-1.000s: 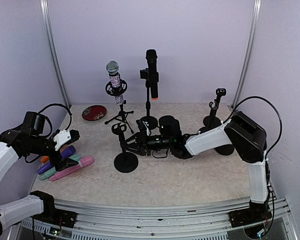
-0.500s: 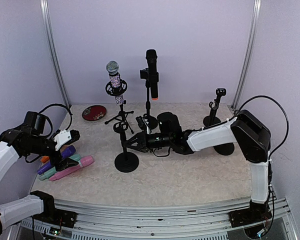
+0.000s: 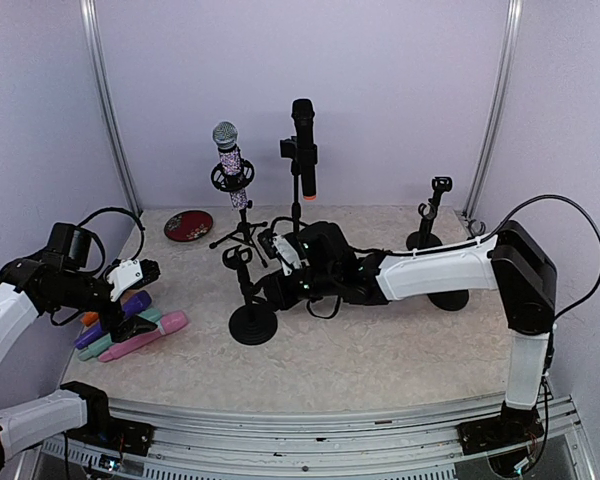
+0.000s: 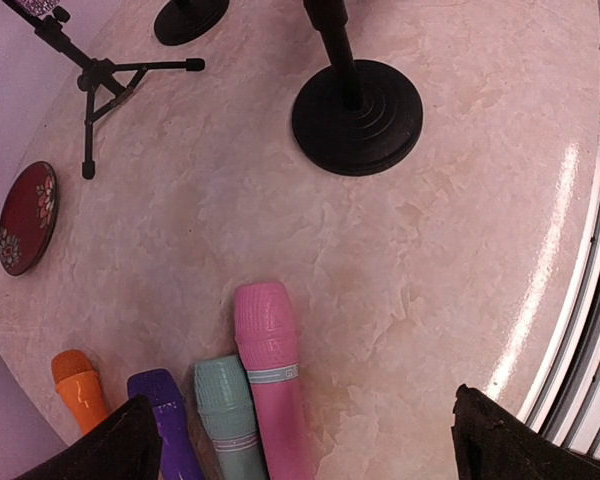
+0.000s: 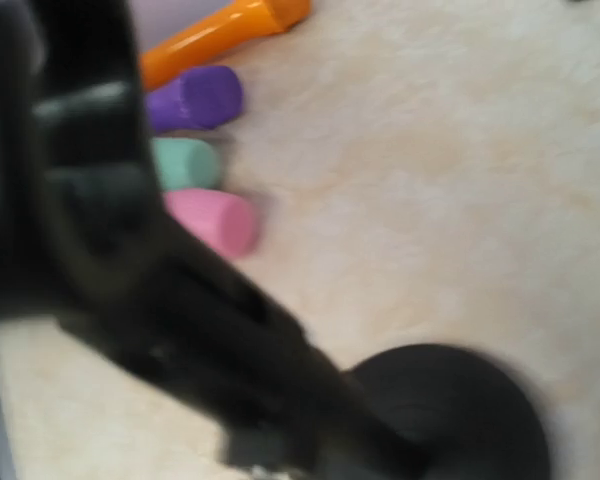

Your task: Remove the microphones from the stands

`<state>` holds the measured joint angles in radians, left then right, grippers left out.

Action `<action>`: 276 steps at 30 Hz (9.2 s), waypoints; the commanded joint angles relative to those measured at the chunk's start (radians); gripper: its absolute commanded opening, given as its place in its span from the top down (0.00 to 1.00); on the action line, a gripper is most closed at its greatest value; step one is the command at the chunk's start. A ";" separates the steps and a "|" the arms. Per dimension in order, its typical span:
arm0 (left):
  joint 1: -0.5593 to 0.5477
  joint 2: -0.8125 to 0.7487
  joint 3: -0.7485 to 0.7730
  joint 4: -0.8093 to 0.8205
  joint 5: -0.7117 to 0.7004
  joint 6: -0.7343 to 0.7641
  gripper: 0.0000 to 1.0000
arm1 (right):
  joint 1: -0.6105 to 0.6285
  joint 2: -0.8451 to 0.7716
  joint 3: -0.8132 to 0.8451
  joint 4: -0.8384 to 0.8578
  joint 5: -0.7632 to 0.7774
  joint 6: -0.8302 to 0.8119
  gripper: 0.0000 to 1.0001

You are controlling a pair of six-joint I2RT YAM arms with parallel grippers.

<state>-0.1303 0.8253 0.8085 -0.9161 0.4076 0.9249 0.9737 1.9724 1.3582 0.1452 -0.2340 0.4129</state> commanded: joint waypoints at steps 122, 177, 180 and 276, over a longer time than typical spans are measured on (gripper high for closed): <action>0.052 -0.046 0.015 -0.025 0.089 -0.135 0.01 | -0.331 0.249 0.818 -0.178 0.268 -0.514 0.26; 0.064 -0.022 0.101 0.054 0.410 -0.077 0.01 | 0.044 -0.420 -0.013 -0.049 0.240 -0.305 1.00; 0.064 0.014 0.122 0.110 0.443 -0.103 0.01 | 0.043 -0.430 -0.050 -0.021 0.222 -0.288 1.00; -0.423 1.060 1.221 0.027 0.258 0.075 0.74 | -0.162 -0.438 0.431 -0.164 -0.187 -0.513 1.00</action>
<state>-0.5472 1.8488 2.0190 -0.9733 0.7547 0.9699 0.8150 1.5974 1.8080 -0.1329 -0.4675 -0.1295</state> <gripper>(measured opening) 0.384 0.355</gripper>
